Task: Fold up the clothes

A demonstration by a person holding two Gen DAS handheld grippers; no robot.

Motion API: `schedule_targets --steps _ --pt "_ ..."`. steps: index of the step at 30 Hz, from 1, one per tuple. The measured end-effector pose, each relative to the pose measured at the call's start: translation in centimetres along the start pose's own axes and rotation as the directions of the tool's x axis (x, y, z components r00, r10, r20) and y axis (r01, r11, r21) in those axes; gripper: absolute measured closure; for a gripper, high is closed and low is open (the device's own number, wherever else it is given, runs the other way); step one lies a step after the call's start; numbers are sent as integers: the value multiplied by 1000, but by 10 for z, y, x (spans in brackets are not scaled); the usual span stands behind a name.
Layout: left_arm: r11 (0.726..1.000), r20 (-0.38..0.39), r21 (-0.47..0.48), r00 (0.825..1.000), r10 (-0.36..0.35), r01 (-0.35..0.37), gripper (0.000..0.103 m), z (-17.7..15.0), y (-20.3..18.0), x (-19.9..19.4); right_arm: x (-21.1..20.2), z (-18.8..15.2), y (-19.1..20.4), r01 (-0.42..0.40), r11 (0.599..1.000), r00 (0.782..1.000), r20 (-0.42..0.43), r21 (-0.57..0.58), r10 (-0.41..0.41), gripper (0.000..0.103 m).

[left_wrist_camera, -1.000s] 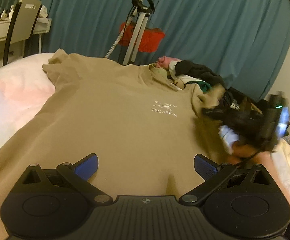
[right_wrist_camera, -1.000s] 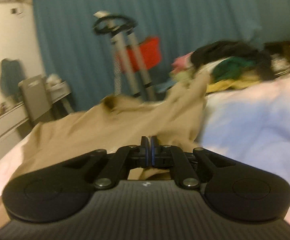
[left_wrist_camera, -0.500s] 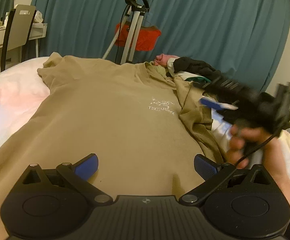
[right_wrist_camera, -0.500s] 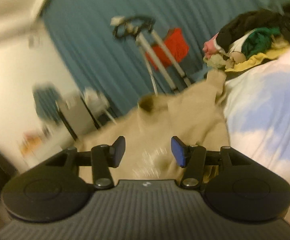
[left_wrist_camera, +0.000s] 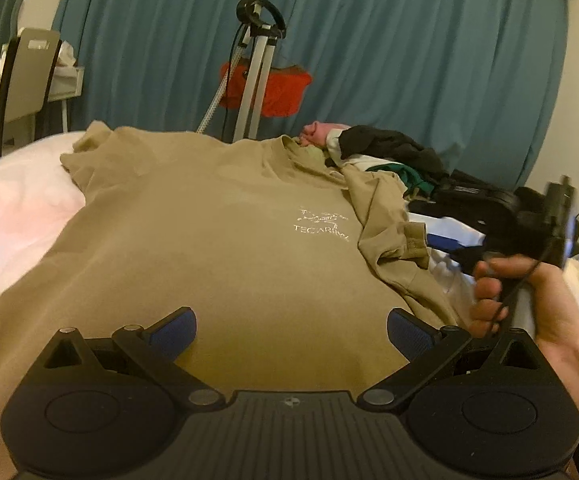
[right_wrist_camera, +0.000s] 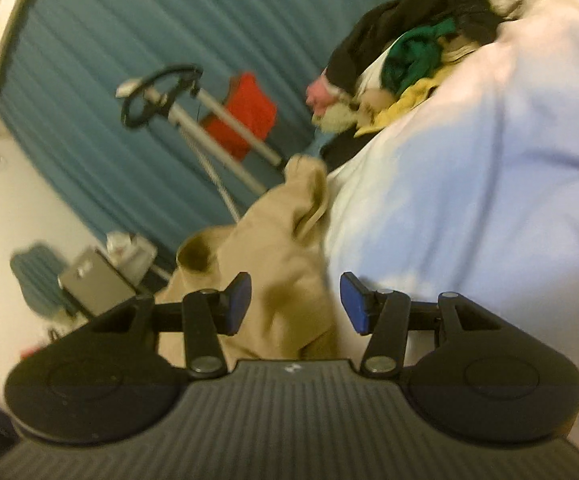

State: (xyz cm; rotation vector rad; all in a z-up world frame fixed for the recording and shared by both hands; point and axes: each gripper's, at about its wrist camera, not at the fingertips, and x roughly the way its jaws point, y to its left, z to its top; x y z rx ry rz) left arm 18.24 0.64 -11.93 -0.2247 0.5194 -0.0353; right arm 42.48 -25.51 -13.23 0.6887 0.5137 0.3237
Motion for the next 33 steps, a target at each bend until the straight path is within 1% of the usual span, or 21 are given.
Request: schedule_targets --steps 1,3,4,6,8,10,12,15,17,19,22,23,24,25,26,27,28,29,30,31,33 --pt "1000 -8 -8 1000 -1 1 0 0 2 2 11 0 6 13 1000 1000 -22 -27 -13 51" --pt "1000 -28 -18 1000 -1 0 0 0 7 6 32 0 14 77 995 995 -62 -60 -81 54" --pt "1000 -43 -24 999 2 -3 0 0 9 9 37 1 17 109 992 991 -70 -62 -113 58" --pt "999 -63 -31 998 8 -10 0 -1 12 13 40 4 21 158 986 985 -65 -44 -161 80" --pt "1000 -64 -15 998 17 -19 0 -2 10 13 32 8 28 210 976 976 -50 -60 -213 86" --pt "1000 -67 7 997 26 -26 0 -2 8 13 20 12 38 261 960 964 -32 -99 -265 89" --pt "1000 -68 20 997 25 -24 0 -2 7 13 6 25 49 320 926 946 9 -200 -325 96" --pt "1000 -70 19 997 17 -16 0 -2 9 15 -15 49 67 414 840 908 92 -352 -408 96" --pt "1000 -70 15 997 13 -12 0 -1 10 16 -22 71 64 497 772 864 149 -397 -480 96" --pt "1000 -75 15 997 15 -14 0 0 11 18 -28 91 55 581 697 809 209 -420 -549 96" --pt "1000 -72 19 997 9 -8 0 0 11 19 -34 112 32 688 572 719 315 -446 -619 95" --pt "1000 -71 21 997 8 -7 0 0 12 19 -37 116 25 716 540 691 341 -443 -637 94" --pt "1000 -70 24 998 7 -5 0 0 12 20 -40 119 18 739 519 667 358 -430 -653 93" --pt "1000 -69 27 998 4 -3 0 0 12 20 -45 119 13 749 517 657 358 -415 -663 93" --pt "1000 -68 29 998 4 -2 0 0 12 20 -52 118 8 746 533 661 343 -398 -668 90" --pt "999 -67 32 998 3 -1 0 0 12 20 -59 116 4 737 555 671 324 -386 -667 73" --pt "999 -67 34 998 0 3 0 1 11 21 -68 112 2 721 578 689 306 -382 -657 59" --pt "999 -68 38 998 -5 8 0 1 10 21 -81 104 4 700 605 712 297 -380 -637 31" --pt "999 -68 43 998 -11 13 0 1 9 20 -97 95 8 674 636 737 295 -376 -607 17" --pt "999 -69 48 998 -16 19 0 0 8 19 -111 84 13 653 660 757 290 -371 -586 16" --pt "998 -72 52 997 -28 32 0 0 7 16 -139 61 26 622 697 783 275 -357 -558 16"
